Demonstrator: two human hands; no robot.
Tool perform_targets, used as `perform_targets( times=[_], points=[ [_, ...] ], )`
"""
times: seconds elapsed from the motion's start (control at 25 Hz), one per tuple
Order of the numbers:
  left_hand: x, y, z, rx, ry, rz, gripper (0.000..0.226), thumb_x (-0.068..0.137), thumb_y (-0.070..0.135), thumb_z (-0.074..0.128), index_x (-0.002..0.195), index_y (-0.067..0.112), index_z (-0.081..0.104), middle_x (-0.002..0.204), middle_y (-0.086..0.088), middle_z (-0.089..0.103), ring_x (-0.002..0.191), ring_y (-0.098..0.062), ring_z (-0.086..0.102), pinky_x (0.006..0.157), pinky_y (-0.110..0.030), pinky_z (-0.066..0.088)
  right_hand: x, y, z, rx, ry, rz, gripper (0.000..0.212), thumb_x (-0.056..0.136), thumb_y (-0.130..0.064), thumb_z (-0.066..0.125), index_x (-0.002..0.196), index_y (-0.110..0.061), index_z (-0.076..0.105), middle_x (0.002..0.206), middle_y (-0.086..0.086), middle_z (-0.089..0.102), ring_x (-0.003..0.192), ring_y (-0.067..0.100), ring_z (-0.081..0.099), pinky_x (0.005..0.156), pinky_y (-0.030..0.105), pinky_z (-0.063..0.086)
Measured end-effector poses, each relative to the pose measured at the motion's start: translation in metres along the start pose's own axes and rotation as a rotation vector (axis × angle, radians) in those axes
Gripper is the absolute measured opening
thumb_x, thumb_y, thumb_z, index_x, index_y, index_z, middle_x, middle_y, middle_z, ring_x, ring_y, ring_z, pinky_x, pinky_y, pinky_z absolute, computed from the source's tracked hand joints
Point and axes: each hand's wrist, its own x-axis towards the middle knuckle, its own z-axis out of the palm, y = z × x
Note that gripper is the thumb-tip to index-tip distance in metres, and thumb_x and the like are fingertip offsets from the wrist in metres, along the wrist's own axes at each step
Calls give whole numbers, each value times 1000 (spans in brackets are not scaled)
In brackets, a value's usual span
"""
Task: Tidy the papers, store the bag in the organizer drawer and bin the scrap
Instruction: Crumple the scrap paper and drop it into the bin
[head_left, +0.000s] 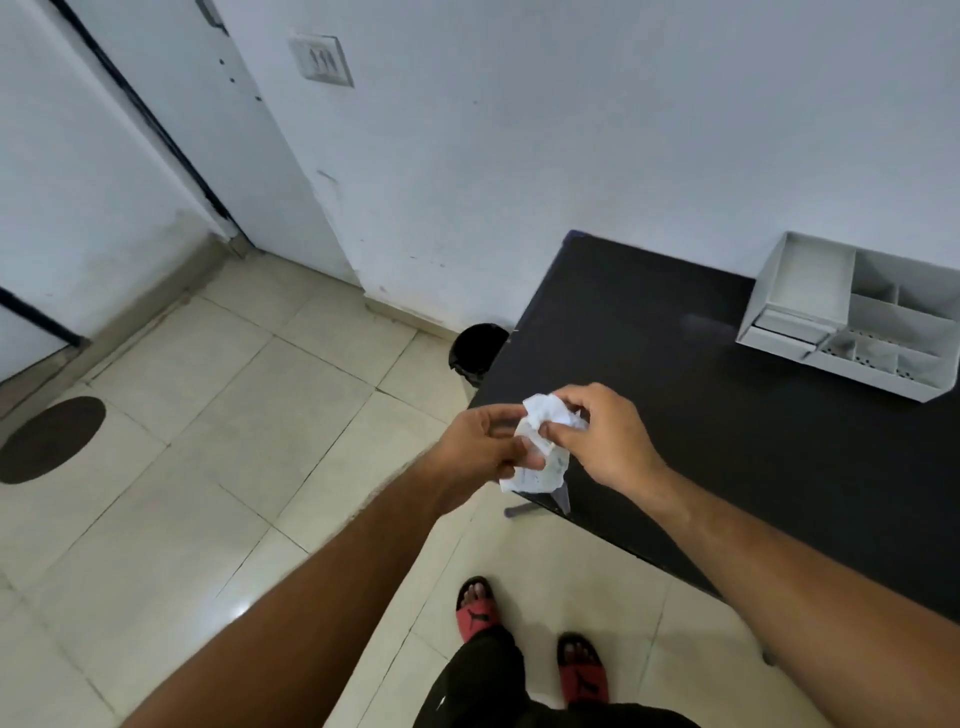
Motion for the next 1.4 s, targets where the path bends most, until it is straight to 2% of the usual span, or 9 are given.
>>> perform_targets(
  times=[0.24, 0.52, 0.72, 0.84, 0.96, 1.08, 1.2, 1.28, 1.4],
  points=[
    [-36, -46, -74, 100, 95, 42, 50, 91, 12, 74, 135, 27, 53, 81, -6, 68, 42, -6, 53, 44, -22, 43, -8, -58, 82, -159, -129, -105, 20, 91, -24, 69, 110, -27, 75, 104, -4, 58, 94, 13, 63, 76, 19, 51],
    [-45, -51, -232, 180, 348, 31, 12, 90, 15, 70, 100, 10, 75, 76, -10, 72, 55, -20, 62, 44, -23, 47, 29, -159, 188, 45, -415, -115, 53, 91, -20, 61, 140, -39, 55, 125, -18, 66, 111, 1, 64, 91, 21, 51],
    [-41, -67, -293, -8, 192, -109, 20, 88, 5, 62, 100, 3, 78, 67, -4, 54, 39, -9, 35, 44, -21, 24, 53, -177, 234, -73, -486, -101, 70, 90, -9, 57, 141, -55, 46, 133, -11, 62, 106, 5, 67, 79, 24, 56],
    [-22, -60, -318, -151, 34, -217, 33, 90, -1, 51, 108, 7, 77, 71, 3, 55, 41, -8, 29, 45, -21, 22, 77, -180, 240, -52, -451, -42, 59, 96, -6, 55, 134, -51, 56, 136, -6, 61, 101, 8, 70, 92, 35, 58],
    [2, -52, -336, -104, -57, -177, 30, 95, 3, 58, 115, 15, 76, 75, 1, 59, 45, -7, 27, 43, -19, 24, 110, -183, 243, 98, -396, 24, 46, 98, -2, 53, 124, -36, 70, 126, -10, 62, 91, 9, 73, 83, 25, 60],
    [41, -41, -358, 34, 21, -72, 26, 89, 22, 78, 114, 16, 76, 76, -1, 64, 47, -8, 33, 42, -22, 28, 159, -186, 252, 213, -388, 44, 43, 95, 3, 56, 116, -29, 76, 111, -8, 74, 77, 8, 72, 69, 22, 58],
    [86, -10, -378, 156, 158, -3, 24, 87, 23, 79, 107, 10, 76, 73, 2, 72, 42, -3, 47, 40, -18, 36, 220, -185, 256, 251, -359, 29, 39, 94, 3, 58, 113, -25, 76, 87, -31, 72, 66, -5, 64, 62, 15, 51],
    [114, 12, -383, 204, 232, 45, 18, 86, 19, 80, 100, 8, 77, 75, 1, 73, 53, -2, 61, 48, -15, 44, 254, -184, 253, 270, -332, 22, 35, 94, 1, 59, 112, -24, 75, 87, -35, 71, 78, -14, 64, 71, 12, 53],
    [169, 41, -388, 381, 344, 125, 18, 82, 31, 81, 96, 21, 78, 84, 7, 75, 78, -6, 69, 66, -18, 49, 311, -172, 240, 237, -231, 18, 30, 93, -9, 64, 107, -34, 74, 109, -20, 74, 102, -1, 68, 93, 33, 56]
  ],
)
